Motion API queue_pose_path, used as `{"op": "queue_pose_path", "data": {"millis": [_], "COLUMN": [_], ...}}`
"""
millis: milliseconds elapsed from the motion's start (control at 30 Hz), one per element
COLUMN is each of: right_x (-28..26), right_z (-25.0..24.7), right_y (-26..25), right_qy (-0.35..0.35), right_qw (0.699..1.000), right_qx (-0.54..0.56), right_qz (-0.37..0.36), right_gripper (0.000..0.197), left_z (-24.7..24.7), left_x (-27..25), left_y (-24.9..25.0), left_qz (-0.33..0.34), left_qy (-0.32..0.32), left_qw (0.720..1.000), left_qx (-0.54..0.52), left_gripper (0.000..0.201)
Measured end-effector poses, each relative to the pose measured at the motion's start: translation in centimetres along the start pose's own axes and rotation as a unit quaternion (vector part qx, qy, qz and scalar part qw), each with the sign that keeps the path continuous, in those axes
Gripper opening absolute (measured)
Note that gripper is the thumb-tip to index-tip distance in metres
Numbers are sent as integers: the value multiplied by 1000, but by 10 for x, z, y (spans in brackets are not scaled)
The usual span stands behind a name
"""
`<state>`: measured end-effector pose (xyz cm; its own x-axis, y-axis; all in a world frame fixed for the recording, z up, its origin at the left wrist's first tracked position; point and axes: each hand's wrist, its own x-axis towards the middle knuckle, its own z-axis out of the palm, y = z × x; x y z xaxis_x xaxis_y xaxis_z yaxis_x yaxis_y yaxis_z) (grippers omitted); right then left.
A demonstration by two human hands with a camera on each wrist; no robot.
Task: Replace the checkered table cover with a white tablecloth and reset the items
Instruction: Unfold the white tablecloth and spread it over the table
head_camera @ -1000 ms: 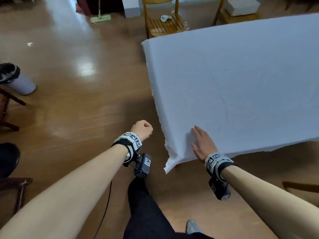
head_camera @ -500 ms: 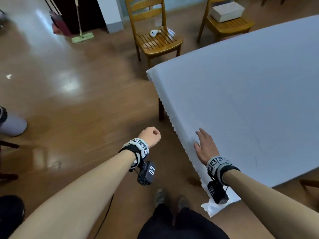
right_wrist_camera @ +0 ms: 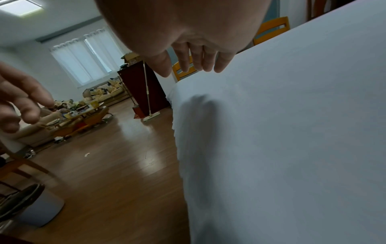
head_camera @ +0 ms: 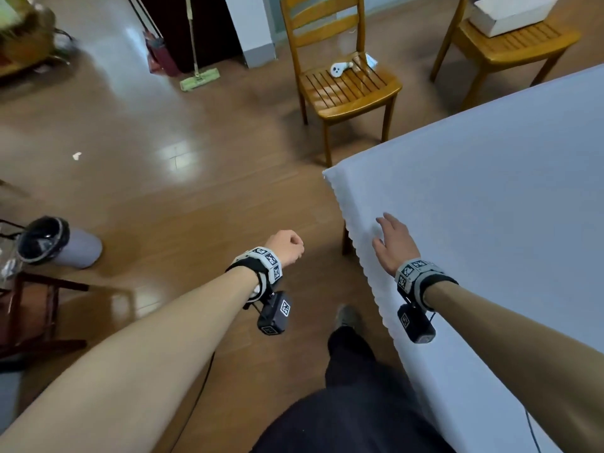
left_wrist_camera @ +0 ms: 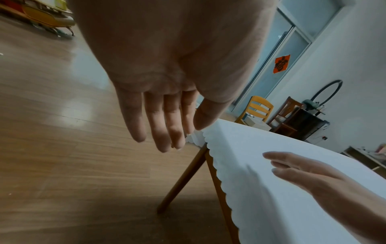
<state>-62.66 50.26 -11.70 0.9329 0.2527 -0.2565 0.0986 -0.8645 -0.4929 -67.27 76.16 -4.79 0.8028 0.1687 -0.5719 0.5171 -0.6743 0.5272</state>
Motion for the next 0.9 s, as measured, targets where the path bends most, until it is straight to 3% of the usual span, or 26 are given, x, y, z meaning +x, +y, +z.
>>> {"op": "queue_pose_path", "data": {"millis": [200,533,667,767,833,900], "right_x": [76,144,168,186,194,196], "right_z": [-24,-29,-21,-18,-16,-16], "right_y": [-15,-26,-35,-43,-51,-62], "right_qy": [-9,-10,4,30,57,90], "right_qw": [1000,999,998,994,987,974], "right_qx": [8,-25,-23,-16,-8,1], "right_qz": [6,30,52,102,151,209], "right_gripper": [55,56,60,61,61,61], "left_z": [-28,-43,-53,-60,-58,-52], "left_x": [74,190,247,293,320,337], "left_y": [38,73,81,90,99,110], "left_qz": [-11,-4,43,122,192,260], "left_qy": [-16,-74,-122,-168,-199,-220], "left_qw": [999,993,979,951,911,864], "left_qx": [47,92,155,227,306,371], "left_gripper": [13,14,30,49,56,40]}}
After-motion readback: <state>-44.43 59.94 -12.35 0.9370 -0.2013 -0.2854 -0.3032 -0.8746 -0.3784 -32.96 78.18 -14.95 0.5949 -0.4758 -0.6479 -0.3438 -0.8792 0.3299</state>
